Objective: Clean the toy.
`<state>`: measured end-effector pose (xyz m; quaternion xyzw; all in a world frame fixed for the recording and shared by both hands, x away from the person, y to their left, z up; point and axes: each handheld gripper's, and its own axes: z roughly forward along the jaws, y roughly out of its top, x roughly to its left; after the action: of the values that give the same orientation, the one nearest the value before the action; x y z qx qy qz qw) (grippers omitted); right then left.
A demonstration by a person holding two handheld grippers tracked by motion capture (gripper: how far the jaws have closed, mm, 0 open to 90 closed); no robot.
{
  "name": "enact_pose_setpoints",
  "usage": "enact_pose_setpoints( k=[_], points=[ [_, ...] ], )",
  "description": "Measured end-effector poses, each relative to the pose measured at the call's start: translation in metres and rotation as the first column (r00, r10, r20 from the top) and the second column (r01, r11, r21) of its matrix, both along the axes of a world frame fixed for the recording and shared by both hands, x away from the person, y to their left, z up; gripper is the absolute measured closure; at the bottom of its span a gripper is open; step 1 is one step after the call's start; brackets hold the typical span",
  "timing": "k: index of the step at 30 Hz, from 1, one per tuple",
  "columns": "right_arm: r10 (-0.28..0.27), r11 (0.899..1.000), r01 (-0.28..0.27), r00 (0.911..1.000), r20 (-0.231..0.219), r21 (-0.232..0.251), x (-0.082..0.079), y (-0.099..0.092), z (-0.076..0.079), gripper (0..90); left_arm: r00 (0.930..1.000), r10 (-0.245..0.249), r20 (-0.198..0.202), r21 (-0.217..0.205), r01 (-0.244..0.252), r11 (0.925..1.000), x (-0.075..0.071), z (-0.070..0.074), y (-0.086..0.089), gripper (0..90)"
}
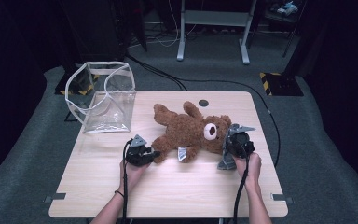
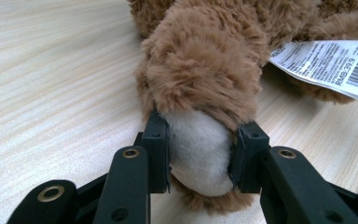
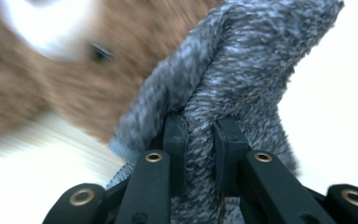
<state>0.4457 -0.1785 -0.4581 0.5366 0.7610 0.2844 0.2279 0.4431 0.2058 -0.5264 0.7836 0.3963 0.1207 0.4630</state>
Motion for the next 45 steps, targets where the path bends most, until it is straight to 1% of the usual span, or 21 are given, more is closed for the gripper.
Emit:
enact_pose_setpoints(
  k=[3, 4, 6, 9, 12, 16, 17, 19, 21, 22, 24, 26, 27, 29, 32, 35, 36, 39, 40, 42, 45],
  points=[
    [0.035, 0.999, -0.035, 0.9975, 0.061, 0.002, -0.005, 0.014, 0.018, 77.8, 1.0, 0.005, 0.006, -0.002, -0.005, 1.0, 0.0, 0.0, 0.0, 64.1],
    [0.065, 0.998, -0.065, 0.9949, 0.077, -0.003, -0.006, 0.019, 0.022, 77.7, 1.0, 0.004, 0.006, -0.002, -0.004, 1.0, 0.0, 0.0, 0.0, 64.1],
    [0.104, 0.995, -0.103, 0.9904, 0.091, -0.014, -0.007, 0.031, 0.026, 77.7, 1.0, 0.005, 0.006, -0.002, -0.005, 1.0, 0.0, 0.0, 0.0, 64.1],
    [0.103, 0.994, -0.099, 0.9916, 0.079, -0.047, -0.006, 0.039, 0.018, 77.9, 1.0, -0.001, 0.0, 0.0, 0.001, 1.0, 0.0, 0.0, 0.0, 64.1],
    [0.085, 0.996, -0.084, 0.9954, 0.045, -0.036, -0.006, 0.031, 0.003, 78.2, 1.0, -0.001, 0.0, 0.0, 0.001, 1.0, 0.0, 0.0, 0.0, 64.2],
    [0.056, 0.997, -0.058, 0.9978, -0.035, -0.058, -0.004, 0.017, -0.019, 78.1, 1.0, 0.003, 0.002, -0.007, -0.003, 1.0, 0.0, 0.0, 0.0, 64.3],
    [0.06, 0.997, -0.062, 0.9975, -0.038, -0.055, -0.004, 0.015, -0.02, 78.1, 1.0, 0.004, 0.002, -0.007, -0.004, 1.0, 0.0, 0.0, 0.0, 64.3],
    [0.067, 0.997, -0.068, 0.9975, -0.022, -0.045, -0.007, 0.016, -0.014, 77.9, 1.0, 0.002, 0.003, -0.005, -0.002, 1.0, 0.001, 0.0, 0.0, 64.2],
    [0.094, 0.995, -0.093, 0.9952, 0.026, -0.04, -0.012, 0.025, 0.0, 77.8, 1.0, 0.003, 0.0, -0.007, -0.003, 1.0, 0.001, 0.0, 0.0, 64.2],
    [0.102, 0.994, -0.101, 0.9941, 0.035, -0.032, -0.014, 0.029, 0.005, 77.8, 1.0, 0.003, 0.001, -0.006, -0.003, 1.0, 0.001, 0.0, 0.0, 64.3],
    [0.151, 0.988, -0.148, 0.9862, 0.068, -0.042, -0.016, 0.043, 0.018, 77.8, 1.0, 0.004, 0.001, -0.009, -0.004, 1.0, 0.0, 0.0, 0.0, 64.2],
    [0.184, 0.982, -0.181, 0.9793, 0.084, -0.046, -0.015, 0.055, 0.024, 77.6, 1.0, 0.001, -0.001, -0.005, -0.001, 1.0, 0.001, 0.0, 0.0, 64.2],
    [0.202, 0.978, -0.197, 0.976, 0.082, -0.064, -0.012, 0.064, 0.025, 77.5, 1.0, 0.001, -0.003, -0.008, -0.001, 1.0, 0.001, 0.0, 0.001, 64.2],
    [0.232, 0.97, -0.224, 0.9692, 0.083, -0.092, -0.006, 0.074, 0.021, 77.5, 1.0, 0.002, -0.008, -0.013, -0.002, 0.9999, 0.001, -0.001, 0.001, 64.2],
    [0.232, 0.968, -0.226, 0.9711, 0.054, -0.105, 0.0, 0.08, 0.012, 77.9, 1.0, 0.001, -0.009, -0.016, -0.002, 0.9999, 0.001, -0.001, 0.001, 64.3],
    [0.218, 0.972, -0.215, 0.9758, 0.018, -0.097, 0.005, 0.073, -0.002, 78.3, 0.9999, -0.002, -0.011, -0.013, 0.002, 0.9999, 0.001, -0.001, 0.001, 64.4],
    [0.2, 0.974, -0.2, 0.9797, -0.007, -0.104, 0.006, 0.069, -0.008, 78.3, 0.9999, -0.004, -0.011, -0.013, 0.004, 0.9999, 0.001, -0.001, 0.001, 64.4],
    [0.181, 0.977, -0.184, 0.9827, -0.038, -0.104, 0.008, 0.058, -0.021, 78.3, 0.9999, -0.003, -0.01, -0.013, 0.003, 0.9999, 0.001, -0.001, 0.001, 64.4],
    [0.173, 0.979, -0.177, 0.9836, -0.05, -0.096, 0.007, 0.056, -0.022, 78.2, 0.9999, -0.003, -0.011, -0.013, 0.003, 0.9999, 0.001, -0.001, 0.001, 64.4],
    [0.178, 0.979, -0.181, 0.9832, -0.041, -0.091, 0.004, 0.054, -0.018, 78.0, 0.9999, -0.002, -0.01, -0.014, 0.002, 0.9999, 0.002, -0.001, 0.001, 64.4],
    [0.203, 0.976, -0.202, 0.9793, -0.004, -0.085, -0.002, 0.062, -0.005, 77.9, 0.9999, -0.001, -0.011, -0.015, 0.001, 0.9999, 0.002, -0.001, 0.001, 64.4]
  ],
)
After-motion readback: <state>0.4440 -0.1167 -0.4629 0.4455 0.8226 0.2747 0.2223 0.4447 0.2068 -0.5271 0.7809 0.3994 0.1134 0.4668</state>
